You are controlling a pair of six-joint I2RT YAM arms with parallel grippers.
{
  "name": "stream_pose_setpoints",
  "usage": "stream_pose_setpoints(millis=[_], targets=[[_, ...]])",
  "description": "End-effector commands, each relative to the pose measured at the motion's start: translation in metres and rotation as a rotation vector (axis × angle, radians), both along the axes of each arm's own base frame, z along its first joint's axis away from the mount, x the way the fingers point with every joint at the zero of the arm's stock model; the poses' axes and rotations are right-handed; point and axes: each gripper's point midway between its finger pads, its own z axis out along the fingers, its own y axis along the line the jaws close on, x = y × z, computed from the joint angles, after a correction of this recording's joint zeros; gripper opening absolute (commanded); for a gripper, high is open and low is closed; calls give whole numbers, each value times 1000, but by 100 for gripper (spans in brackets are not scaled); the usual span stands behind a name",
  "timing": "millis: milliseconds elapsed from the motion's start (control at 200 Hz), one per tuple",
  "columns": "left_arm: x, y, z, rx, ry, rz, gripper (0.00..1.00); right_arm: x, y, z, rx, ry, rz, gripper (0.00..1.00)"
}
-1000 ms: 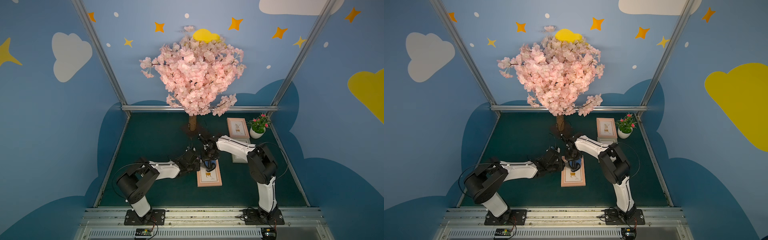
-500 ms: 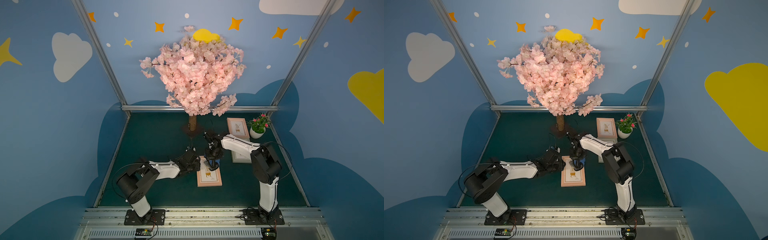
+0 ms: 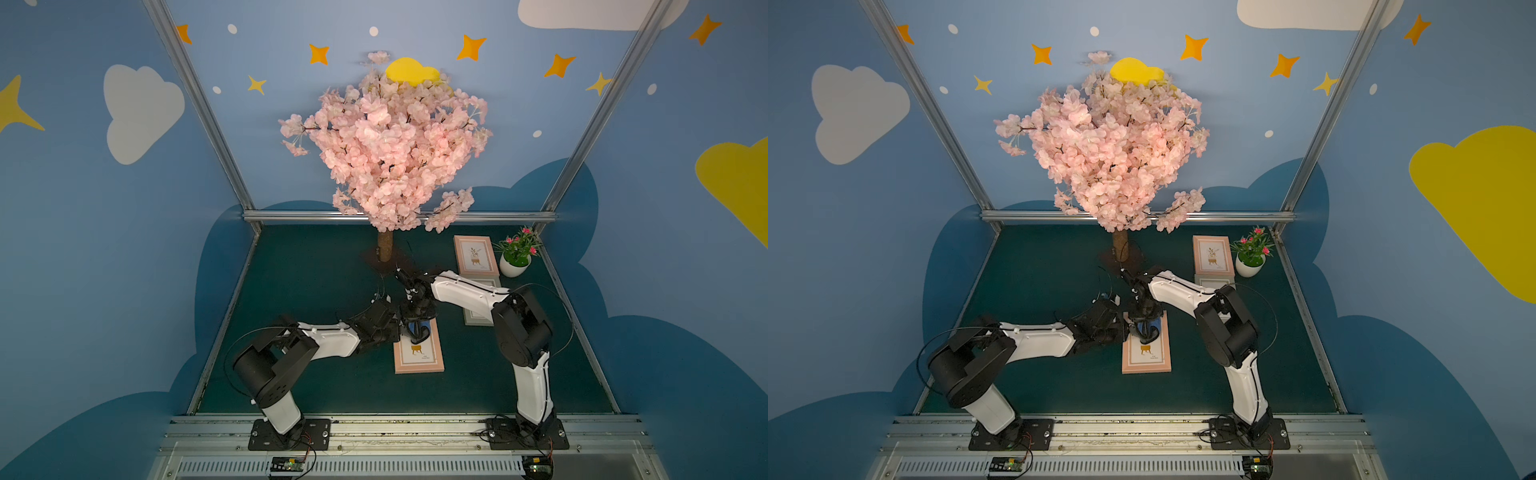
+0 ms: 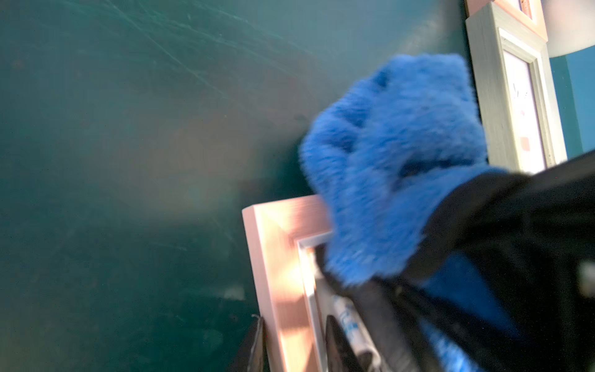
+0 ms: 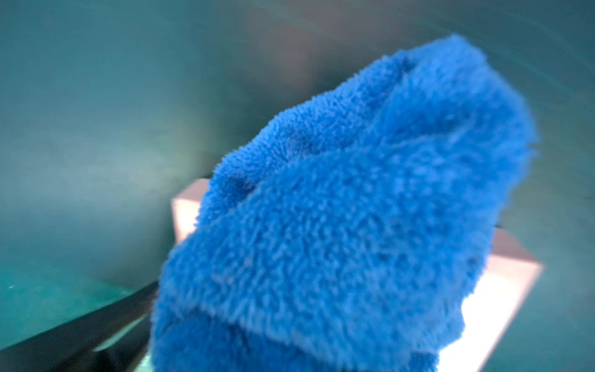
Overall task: Wipe the picture frame with a cloth
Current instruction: Wipe the dirt from the picture frame.
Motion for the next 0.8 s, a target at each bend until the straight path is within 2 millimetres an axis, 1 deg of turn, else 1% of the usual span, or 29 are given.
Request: stream_pose_setpoints(millis=[0, 45, 100, 185, 330, 385, 450, 551, 631, 721, 796], targets=[[-44, 56, -63, 231, 204, 36, 32, 4, -30, 5, -51, -19, -46, 0], [-44, 56, -64, 232, 205, 37, 32, 4, -32, 4, -56, -18, -47, 0], [-45, 56, -65, 233, 209, 38, 32, 2, -29, 3, -46, -12, -45, 0], [-45, 56, -66, 232, 211, 40, 32, -2, -16, 0, -15, 5, -32, 0], [-45, 55, -67, 229, 214, 41, 32, -5, 14, -1, 26, 17, 8, 0], [-45, 55, -66, 230, 215, 39, 32, -4, 17, -1, 31, 20, 10, 0], [-44, 55, -66, 234, 215, 39, 32, 0, 11, 1, 14, 10, 4, 0], [-44, 58, -66, 242, 217, 46, 32, 7, -10, 8, -26, -15, -19, 0], [-45, 59, -68, 250, 221, 48, 32, 7, -23, 13, -51, -30, -26, 0], [-45, 61, -70, 263, 227, 52, 32, -2, -30, 14, -74, -18, -16, 0], [-45, 61, -71, 267, 231, 53, 32, -19, -38, 7, -104, 15, -4, 0]])
